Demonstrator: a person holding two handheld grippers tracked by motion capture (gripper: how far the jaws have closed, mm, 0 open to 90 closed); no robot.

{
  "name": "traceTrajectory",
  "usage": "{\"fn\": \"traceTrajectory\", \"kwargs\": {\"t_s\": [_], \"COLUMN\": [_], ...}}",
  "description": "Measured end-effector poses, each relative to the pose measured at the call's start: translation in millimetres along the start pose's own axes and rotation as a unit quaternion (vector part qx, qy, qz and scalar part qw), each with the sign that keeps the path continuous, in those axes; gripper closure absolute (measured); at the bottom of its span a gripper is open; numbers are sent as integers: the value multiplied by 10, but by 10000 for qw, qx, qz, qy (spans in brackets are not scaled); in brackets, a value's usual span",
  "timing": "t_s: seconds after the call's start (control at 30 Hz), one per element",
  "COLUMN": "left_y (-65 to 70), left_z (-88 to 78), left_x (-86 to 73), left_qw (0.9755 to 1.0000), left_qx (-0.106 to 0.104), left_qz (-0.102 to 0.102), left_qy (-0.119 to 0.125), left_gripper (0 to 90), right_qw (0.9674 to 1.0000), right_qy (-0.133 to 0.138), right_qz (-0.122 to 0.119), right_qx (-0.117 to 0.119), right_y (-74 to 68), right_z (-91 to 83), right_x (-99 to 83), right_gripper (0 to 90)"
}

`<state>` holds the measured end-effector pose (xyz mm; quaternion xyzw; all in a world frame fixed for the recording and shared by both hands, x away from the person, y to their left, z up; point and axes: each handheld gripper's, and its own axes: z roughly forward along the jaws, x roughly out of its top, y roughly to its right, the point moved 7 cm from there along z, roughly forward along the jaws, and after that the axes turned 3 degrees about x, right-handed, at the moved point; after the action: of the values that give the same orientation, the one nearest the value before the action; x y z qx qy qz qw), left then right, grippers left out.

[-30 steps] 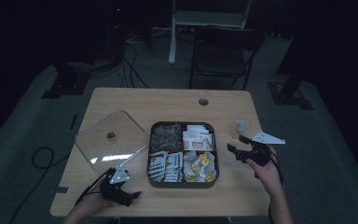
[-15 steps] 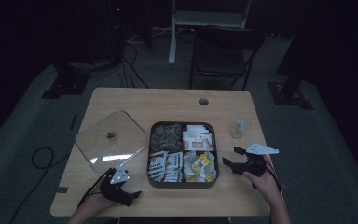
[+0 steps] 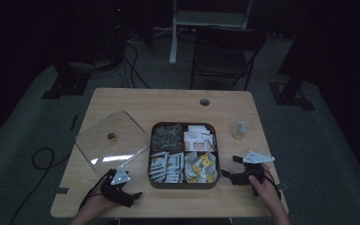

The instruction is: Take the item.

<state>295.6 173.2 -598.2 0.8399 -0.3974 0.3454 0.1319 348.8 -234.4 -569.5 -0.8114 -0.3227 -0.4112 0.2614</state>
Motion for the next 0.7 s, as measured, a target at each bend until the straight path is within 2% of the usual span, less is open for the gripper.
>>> {"fn": "traceTrajectory", "kwargs": {"t_s": [0.27,0.43,0.57,0.7], "left_y": [6,8,9,10], "left_z": [-4,-8,-8,-9], "left_x": [-4,-8,-8,-9], "left_qw": [10000,10000,10000,10000], "left_qx": [-2,-4,-5,-7], "left_qz": [2,12,8,9], "left_qy": [-3,-6,-5,-5], "left_gripper": [19,19,19,19], "right_qw": [9995,9976,9971,9959], "right_qy": [-244,-505,-612,-746], "right_qz": [-211,-477,-440,-500], "right_qx": [-68,-34,99,143], "right_y": [-51,-101,-136,-153], "right_z": [33,40,69,74], "right_x": [-102,-196,-244,-271], "right_gripper": [148,140,145,145]}}
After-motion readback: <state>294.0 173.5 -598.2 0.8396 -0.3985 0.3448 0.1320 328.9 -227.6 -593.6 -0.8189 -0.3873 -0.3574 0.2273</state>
